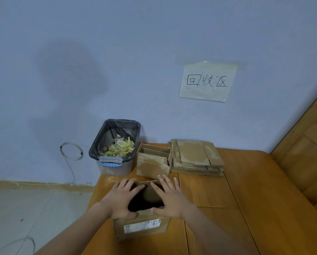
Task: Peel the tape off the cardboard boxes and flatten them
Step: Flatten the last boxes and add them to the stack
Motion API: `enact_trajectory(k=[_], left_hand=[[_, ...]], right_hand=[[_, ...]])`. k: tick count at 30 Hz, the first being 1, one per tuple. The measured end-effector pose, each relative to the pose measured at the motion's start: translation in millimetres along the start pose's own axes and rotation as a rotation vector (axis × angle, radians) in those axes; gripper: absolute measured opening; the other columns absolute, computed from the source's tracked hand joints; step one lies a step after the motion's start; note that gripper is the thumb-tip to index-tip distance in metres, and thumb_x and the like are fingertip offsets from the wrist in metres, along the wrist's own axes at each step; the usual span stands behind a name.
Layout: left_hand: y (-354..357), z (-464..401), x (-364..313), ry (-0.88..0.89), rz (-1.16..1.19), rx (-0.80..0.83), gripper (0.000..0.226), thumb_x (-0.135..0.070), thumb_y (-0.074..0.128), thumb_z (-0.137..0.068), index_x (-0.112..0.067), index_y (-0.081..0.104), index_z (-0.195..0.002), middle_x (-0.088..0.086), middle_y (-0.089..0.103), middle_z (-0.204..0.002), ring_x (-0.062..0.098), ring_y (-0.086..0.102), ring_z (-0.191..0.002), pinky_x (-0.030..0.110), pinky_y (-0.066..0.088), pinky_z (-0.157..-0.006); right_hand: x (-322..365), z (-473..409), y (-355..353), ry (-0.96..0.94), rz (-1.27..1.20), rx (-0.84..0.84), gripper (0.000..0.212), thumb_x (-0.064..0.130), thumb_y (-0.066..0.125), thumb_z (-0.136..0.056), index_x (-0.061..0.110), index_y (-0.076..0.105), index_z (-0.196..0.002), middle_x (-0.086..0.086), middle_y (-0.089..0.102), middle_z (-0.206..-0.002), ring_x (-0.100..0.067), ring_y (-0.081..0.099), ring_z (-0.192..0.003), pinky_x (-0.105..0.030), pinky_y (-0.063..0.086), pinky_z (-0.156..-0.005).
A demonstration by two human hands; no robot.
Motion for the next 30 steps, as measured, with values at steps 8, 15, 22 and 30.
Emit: enact_trajectory(k=[8, 15, 22, 30], left_hand=[[5.1, -0.4, -8.0, -0.037, -0.055, 0.059, 0.104, -0.075, 0.049, -0.069, -0.03, 0.007, -0.153, 0.005, 0.017, -0.155, 0.027, 0.017, -0.139, 0.047, 0.013, -0.115], [-7.6, 2.2, -19.5, -0.002, 0.0, 0.002, 0.101, -0.075, 0.051, -0.07, -0.033, 0.012, -0.153, 0.0, 0.024, -0.153, 0.022, 0.021, -0.139, 0.041, 0.012, -0.115], [-14.2, -3.2, -36.9, 0.009, 0.265, 0.126, 0.094, -0.065, 0.064, -0.075, -0.034, 0.019, -0.152, -0.005, 0.035, -0.148, 0.018, 0.034, -0.129, 0.035, 0.032, -0.103], [6.5, -1.8, -42.4, -0.113, 0.341, 0.057, 0.087, -0.06, 0.052, -0.089, -0.025, 0.009, -0.156, -0.003, 0.008, -0.163, 0.016, 0.007, -0.149, 0.038, 0.009, -0.121]], right_hand=[[3.5, 9.7, -4.8, -0.029, 0.08, -0.048, 0.105, 0.082, 0.04, -0.076, 0.027, -0.005, -0.153, -0.006, -0.004, -0.161, -0.022, -0.015, -0.147, -0.048, -0.019, -0.112], [-1.4, 26.2, -12.0, -0.034, 0.029, -0.098, 0.099, 0.078, 0.041, -0.08, 0.025, 0.003, -0.154, -0.003, 0.015, -0.158, -0.02, 0.006, -0.147, -0.046, -0.007, -0.117], [-21.2, 40.6, -27.5, 0.024, -0.272, 0.019, 0.093, 0.071, 0.059, -0.076, 0.029, 0.022, -0.151, 0.004, 0.027, -0.155, -0.015, 0.026, -0.139, -0.036, 0.029, -0.109], [-33.6, 49.9, 8.2, 0.238, -0.441, 0.006, 0.082, 0.061, 0.052, -0.088, 0.028, 0.014, -0.153, 0.003, 0.021, -0.158, -0.018, 0.024, -0.142, -0.038, 0.024, -0.113]])
Point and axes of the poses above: each hand's wrist, its own z-axis away from the middle knuckle, its own y-axis out of the palm, x = y × z, the point moved 7 cm from there along -z, towards the middle knuckle
